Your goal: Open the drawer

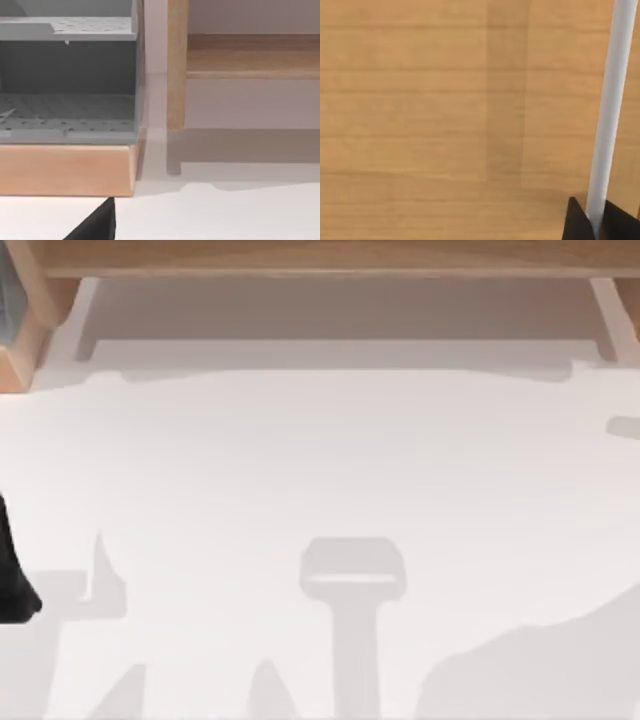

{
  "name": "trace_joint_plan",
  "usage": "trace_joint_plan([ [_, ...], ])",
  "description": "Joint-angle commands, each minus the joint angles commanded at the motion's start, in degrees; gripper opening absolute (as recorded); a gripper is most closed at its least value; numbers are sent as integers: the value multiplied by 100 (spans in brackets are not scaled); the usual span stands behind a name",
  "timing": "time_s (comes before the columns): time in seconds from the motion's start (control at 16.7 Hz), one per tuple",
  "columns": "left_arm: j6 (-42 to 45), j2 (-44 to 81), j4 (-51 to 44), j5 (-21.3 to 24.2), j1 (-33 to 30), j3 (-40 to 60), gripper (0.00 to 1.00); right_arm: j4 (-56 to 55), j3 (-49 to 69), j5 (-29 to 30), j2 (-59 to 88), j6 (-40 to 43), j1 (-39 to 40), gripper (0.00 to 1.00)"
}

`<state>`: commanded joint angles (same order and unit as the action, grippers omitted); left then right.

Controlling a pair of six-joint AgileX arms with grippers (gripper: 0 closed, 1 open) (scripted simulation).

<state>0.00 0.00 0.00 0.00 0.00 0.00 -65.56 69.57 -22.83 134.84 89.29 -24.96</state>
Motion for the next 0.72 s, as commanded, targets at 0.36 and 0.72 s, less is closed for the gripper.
trace_joint_plan([
  [0.36,0,0,0,0,0,0,100,0,0,0,0,0,0,0],
  [0.72,0,0,0,0,0,0,100,-193,-397,-116,-162,-41,-88,0],
])
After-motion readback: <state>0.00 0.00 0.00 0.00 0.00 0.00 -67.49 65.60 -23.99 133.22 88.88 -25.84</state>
